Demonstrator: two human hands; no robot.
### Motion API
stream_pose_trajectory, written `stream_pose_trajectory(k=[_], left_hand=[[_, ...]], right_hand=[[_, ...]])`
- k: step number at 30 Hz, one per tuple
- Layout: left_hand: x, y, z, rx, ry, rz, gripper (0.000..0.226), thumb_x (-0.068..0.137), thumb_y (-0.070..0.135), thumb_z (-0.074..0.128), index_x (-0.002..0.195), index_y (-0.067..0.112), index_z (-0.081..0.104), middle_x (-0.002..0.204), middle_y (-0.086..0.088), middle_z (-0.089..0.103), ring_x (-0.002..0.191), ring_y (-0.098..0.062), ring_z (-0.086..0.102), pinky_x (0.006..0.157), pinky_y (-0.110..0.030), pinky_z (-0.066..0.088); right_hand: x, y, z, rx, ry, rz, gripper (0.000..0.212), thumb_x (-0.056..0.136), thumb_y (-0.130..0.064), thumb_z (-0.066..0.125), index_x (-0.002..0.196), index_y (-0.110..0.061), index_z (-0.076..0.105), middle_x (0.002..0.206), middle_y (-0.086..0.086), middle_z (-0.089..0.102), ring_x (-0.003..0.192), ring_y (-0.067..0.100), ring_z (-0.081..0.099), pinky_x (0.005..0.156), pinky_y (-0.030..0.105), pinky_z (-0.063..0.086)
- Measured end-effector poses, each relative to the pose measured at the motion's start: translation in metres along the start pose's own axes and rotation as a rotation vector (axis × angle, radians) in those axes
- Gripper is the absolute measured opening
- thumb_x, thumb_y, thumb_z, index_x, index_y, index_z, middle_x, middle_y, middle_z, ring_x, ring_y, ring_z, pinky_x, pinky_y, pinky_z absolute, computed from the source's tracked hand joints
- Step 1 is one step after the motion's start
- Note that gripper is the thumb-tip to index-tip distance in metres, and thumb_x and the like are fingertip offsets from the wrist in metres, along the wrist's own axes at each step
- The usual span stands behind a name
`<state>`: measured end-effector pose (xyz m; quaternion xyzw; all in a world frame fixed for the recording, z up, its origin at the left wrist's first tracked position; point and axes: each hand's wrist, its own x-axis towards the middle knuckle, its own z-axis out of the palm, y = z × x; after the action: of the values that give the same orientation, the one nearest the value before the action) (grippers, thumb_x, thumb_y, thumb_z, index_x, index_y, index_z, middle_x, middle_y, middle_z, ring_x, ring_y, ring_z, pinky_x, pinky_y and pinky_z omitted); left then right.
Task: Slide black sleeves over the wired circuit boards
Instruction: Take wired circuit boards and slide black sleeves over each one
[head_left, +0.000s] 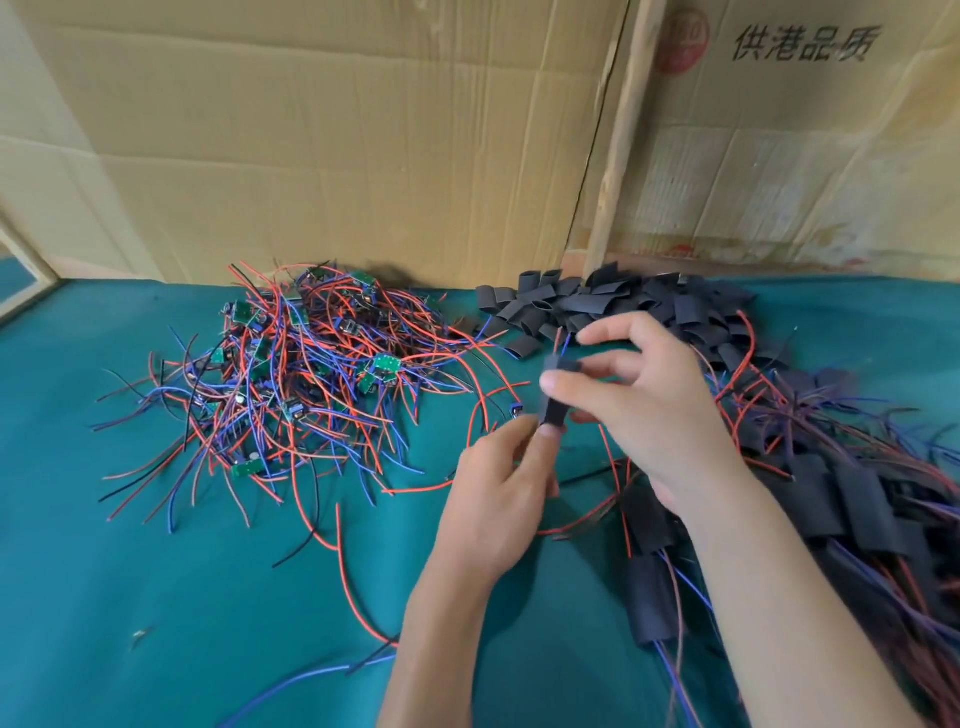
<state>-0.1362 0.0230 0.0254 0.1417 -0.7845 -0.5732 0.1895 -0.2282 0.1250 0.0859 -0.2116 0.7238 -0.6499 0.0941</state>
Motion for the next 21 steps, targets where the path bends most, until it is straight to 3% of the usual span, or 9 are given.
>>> stream_pose_trajectory(k=[1, 3, 6, 9, 12, 17, 21], left_hand=[[0.001, 0.001, -0.001, -0.050, 0.023, -0.014, 0.024, 0.086, 0.038, 0.043, 0.093, 0.029, 0.064, 0.068, 0.004, 0.064, 0.048, -0.016, 0.050, 0.055, -0.031, 0.039], [0.001, 0.002, -0.002, -0.150, 0.037, -0.038, 0.036, 0.077, 0.025, 0.044, 0.107, 0.034, 0.062, 0.080, 0.006, 0.067, 0.053, -0.013, 0.053, 0.055, -0.025, 0.041], [-0.001, 0.002, -0.004, -0.215, 0.017, -0.031, 0.064, 0.071, 0.018, 0.043, 0.134, 0.033, 0.047, 0.085, 0.014, 0.058, 0.063, -0.002, 0.049, 0.062, -0.022, 0.040], [-0.004, 0.005, -0.005, -0.265, -0.027, -0.019, 0.078, 0.071, 0.016, 0.041, 0.148, 0.028, 0.030, 0.105, 0.003, 0.050, 0.075, -0.001, 0.053, 0.063, -0.010, 0.039], [-0.006, 0.007, -0.007, -0.294, -0.058, -0.020, 0.081, 0.072, 0.015, 0.042, 0.151, 0.026, 0.027, 0.109, 0.001, 0.050, 0.063, 0.005, 0.048, 0.059, -0.006, 0.039], [-0.005, 0.009, -0.008, -0.407, -0.023, -0.036, 0.084, 0.065, 0.007, 0.044, 0.147, 0.027, 0.034, 0.117, 0.001, 0.057, 0.068, -0.003, 0.050, 0.060, -0.012, 0.043], [-0.003, 0.006, -0.010, -0.379, 0.019, -0.065, 0.074, 0.066, 0.010, 0.051, 0.137, 0.030, 0.049, 0.111, 0.003, 0.065, 0.087, -0.007, 0.059, 0.073, -0.014, 0.047]], right_hand=[[-0.001, 0.002, 0.002, 0.007, -0.057, 0.031, 0.047, 0.064, -0.025, 0.087, 0.105, -0.024, 0.063, 0.084, 0.002, 0.078, 0.077, 0.024, 0.072, 0.089, 0.057, 0.058], [-0.002, 0.005, 0.006, 0.013, -0.133, 0.056, 0.046, 0.067, -0.021, 0.087, 0.107, -0.023, 0.066, 0.085, 0.003, 0.078, 0.073, 0.022, 0.070, 0.088, 0.054, 0.059], [-0.003, 0.008, 0.009, 0.027, -0.247, 0.093, 0.031, 0.077, -0.006, 0.084, 0.104, -0.017, 0.074, 0.084, 0.003, 0.078, 0.074, 0.019, 0.070, 0.077, 0.038, 0.062], [-0.006, 0.010, 0.008, 0.060, -0.386, 0.156, 0.024, 0.083, 0.002, 0.076, 0.103, -0.010, 0.078, 0.094, 0.008, 0.080, 0.078, 0.016, 0.072, 0.066, 0.023, 0.058], [-0.007, 0.011, 0.007, 0.107, -0.437, 0.176, 0.021, 0.085, 0.003, 0.074, 0.101, -0.010, 0.080, 0.098, 0.009, 0.079, 0.080, 0.015, 0.073, 0.067, 0.024, 0.060], [-0.006, 0.012, 0.005, 0.107, -0.381, 0.157, 0.016, 0.085, -0.004, 0.076, 0.090, -0.017, 0.084, 0.098, 0.008, 0.080, 0.081, 0.021, 0.076, 0.077, 0.041, 0.064], [-0.005, 0.008, 0.001, 0.126, -0.273, 0.106, 0.017, 0.084, -0.001, 0.076, 0.083, -0.015, 0.084, 0.087, 0.009, 0.080, 0.074, 0.020, 0.076, 0.058, 0.026, 0.059]])
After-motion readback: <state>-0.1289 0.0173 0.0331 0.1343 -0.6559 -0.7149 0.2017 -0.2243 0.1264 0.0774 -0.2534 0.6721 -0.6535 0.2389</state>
